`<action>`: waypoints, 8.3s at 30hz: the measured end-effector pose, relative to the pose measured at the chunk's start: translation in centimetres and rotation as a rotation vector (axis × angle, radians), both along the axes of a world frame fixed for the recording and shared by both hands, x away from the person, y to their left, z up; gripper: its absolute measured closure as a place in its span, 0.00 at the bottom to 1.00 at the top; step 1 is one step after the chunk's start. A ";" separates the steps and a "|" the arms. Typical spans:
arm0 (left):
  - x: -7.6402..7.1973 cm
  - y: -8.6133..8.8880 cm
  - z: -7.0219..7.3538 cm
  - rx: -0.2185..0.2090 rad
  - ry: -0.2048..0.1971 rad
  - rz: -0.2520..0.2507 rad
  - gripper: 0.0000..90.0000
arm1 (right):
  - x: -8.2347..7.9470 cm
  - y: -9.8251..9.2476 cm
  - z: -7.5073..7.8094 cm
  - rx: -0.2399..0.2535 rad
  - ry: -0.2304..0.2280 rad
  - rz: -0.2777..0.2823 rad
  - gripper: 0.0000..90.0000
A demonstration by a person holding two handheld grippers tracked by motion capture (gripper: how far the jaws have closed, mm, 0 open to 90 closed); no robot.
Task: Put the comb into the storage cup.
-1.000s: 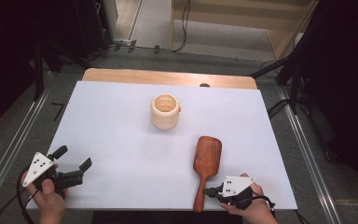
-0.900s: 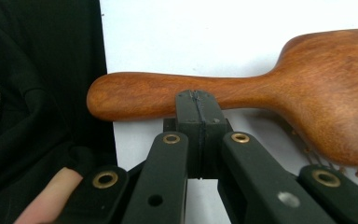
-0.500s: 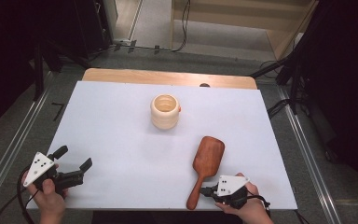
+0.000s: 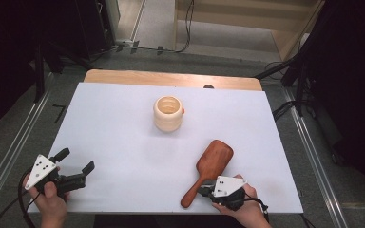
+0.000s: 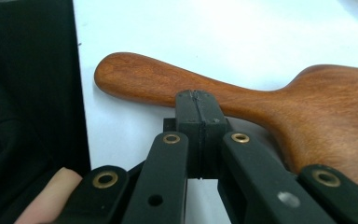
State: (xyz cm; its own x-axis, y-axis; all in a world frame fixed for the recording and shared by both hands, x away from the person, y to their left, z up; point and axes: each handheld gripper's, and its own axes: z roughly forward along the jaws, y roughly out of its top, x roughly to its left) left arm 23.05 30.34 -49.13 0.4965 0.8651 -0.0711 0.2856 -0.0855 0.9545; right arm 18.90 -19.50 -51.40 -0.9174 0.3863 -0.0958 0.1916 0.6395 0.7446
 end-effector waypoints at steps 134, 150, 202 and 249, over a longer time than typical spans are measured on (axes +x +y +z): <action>3.7 -20.6 4.0 0.321 0.179 -0.568 0.00 | 1.5 -15.6 1.3 0.412 -0.141 -0.563 0.00; 5.1 -23.4 3.5 0.438 0.274 -0.658 0.01 | 1.7 -15.9 0.9 0.408 -0.116 -0.569 0.00; 5.5 -32.0 0.4 0.728 0.400 -0.812 0.70 | 2.0 -15.5 0.7 0.383 -0.107 -0.554 0.00; 4.3 -29.1 1.0 0.528 0.302 -0.715 0.80 | 1.7 -13.4 2.5 0.415 -0.089 -0.554 0.00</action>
State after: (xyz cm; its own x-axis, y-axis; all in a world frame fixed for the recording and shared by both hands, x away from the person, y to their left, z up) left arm 27.32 1.23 -48.13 0.9474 0.3186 0.0309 0.2273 -0.7377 0.6358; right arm 20.60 -32.90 -48.87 -0.5699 0.8161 0.0957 0.3348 0.1243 0.9341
